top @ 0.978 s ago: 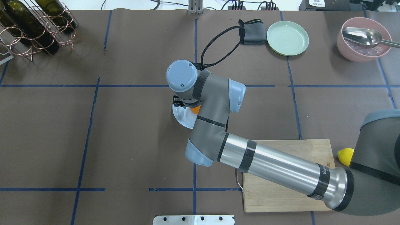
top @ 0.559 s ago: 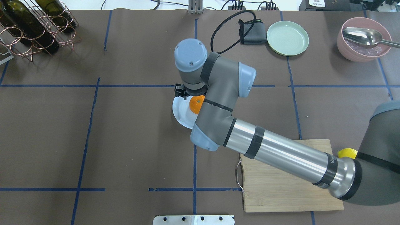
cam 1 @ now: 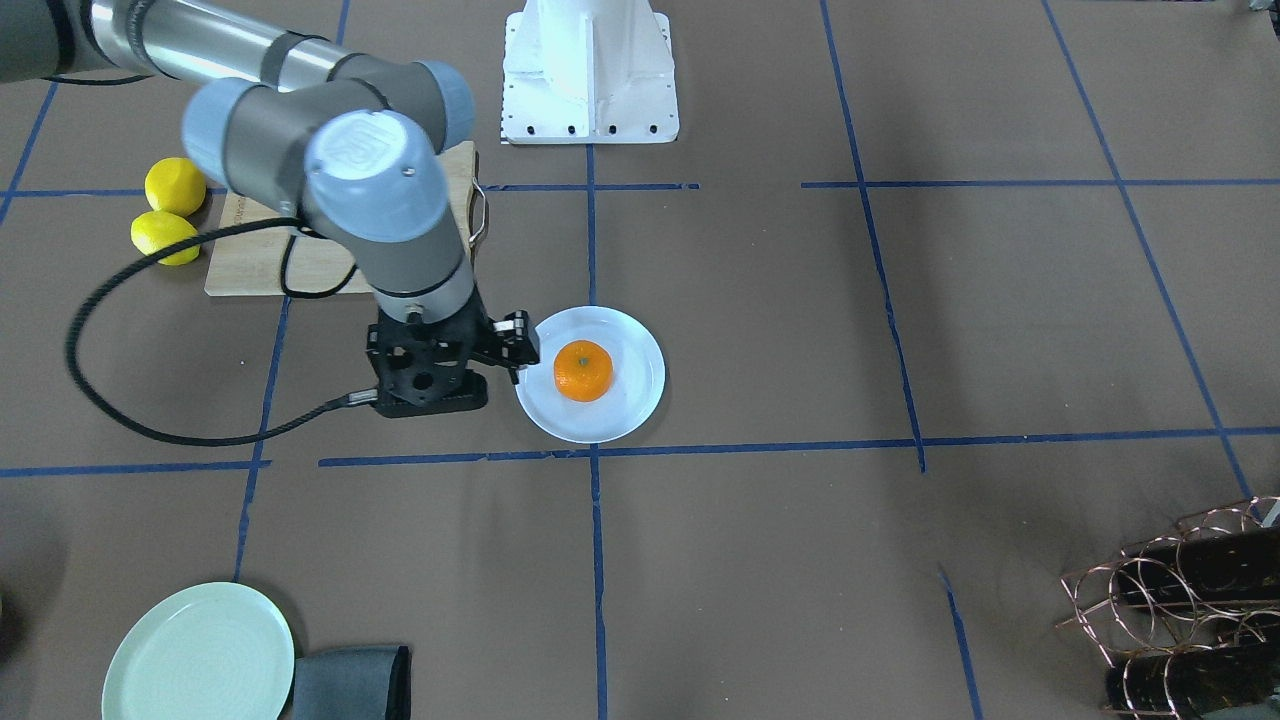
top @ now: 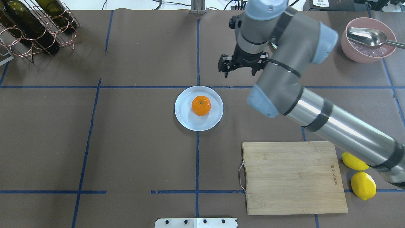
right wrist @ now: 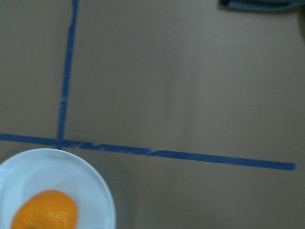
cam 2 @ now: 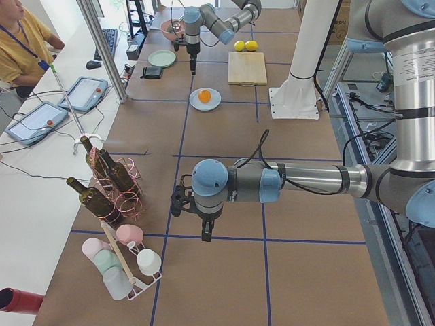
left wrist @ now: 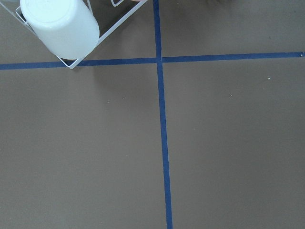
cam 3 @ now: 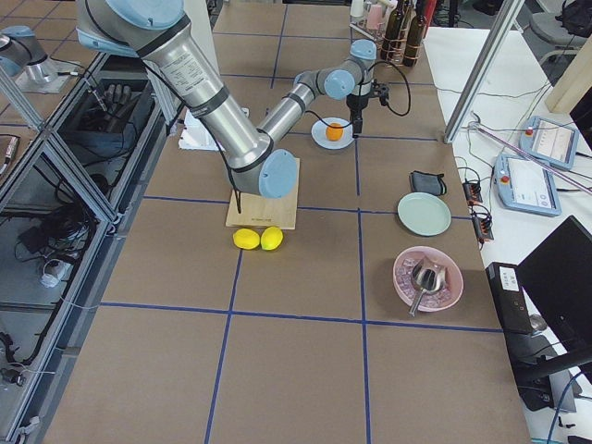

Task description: Pick orange to plate

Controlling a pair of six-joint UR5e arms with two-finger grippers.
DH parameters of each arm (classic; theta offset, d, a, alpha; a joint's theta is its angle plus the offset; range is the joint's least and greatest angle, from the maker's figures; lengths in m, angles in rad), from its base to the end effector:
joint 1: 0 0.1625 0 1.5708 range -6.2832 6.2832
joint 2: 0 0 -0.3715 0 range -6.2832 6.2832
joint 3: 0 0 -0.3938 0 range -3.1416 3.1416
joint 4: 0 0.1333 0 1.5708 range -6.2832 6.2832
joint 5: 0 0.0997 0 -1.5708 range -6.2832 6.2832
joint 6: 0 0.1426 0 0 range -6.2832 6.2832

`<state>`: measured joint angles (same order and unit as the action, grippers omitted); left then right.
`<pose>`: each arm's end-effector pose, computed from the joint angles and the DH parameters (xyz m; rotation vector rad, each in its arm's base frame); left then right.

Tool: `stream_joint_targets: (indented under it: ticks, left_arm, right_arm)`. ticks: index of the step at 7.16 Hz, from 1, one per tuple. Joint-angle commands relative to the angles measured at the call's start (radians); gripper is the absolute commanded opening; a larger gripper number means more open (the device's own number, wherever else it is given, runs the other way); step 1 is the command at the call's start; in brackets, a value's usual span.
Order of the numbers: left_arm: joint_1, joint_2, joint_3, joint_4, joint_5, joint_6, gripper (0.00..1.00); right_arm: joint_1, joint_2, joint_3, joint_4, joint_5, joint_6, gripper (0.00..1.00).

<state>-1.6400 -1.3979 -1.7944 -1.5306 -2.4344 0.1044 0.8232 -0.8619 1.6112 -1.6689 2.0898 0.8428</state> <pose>-0.0546 -0.4273 0.6001 0.0847 0.8595 0.0375 -0.4195 -0.5445 0.2143 0.0882 -0.8038 -0.0790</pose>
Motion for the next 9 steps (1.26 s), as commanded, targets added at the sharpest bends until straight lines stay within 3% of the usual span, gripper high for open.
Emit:
stream_joint_targets:
  ticks: [1, 2, 5, 9]
  left_arm:
    - [0.000, -0.004, 0.003, 0.001, 0.000, 0.000, 1.00]
    - [0.000, -0.004, 0.001, 0.003, 0.000, 0.000, 1.00]
    - [0.002, -0.007, 0.001, 0.001, 0.000, 0.000, 1.00]
    - [0.002, -0.010, 0.000, 0.001, 0.000, 0.000, 1.00]
  right_arm:
    - [0.184, -0.229, 0.186, -0.066, 0.085, -0.352, 1.00]
    - [0.259, -0.337, 0.229, -0.081, 0.087, -0.543, 1.00]
    - [0.498, -0.569, 0.222, -0.080, 0.163, -1.023, 1.00]
    - [0.611, -0.765, 0.222, -0.069, 0.180, -1.039, 1.00]
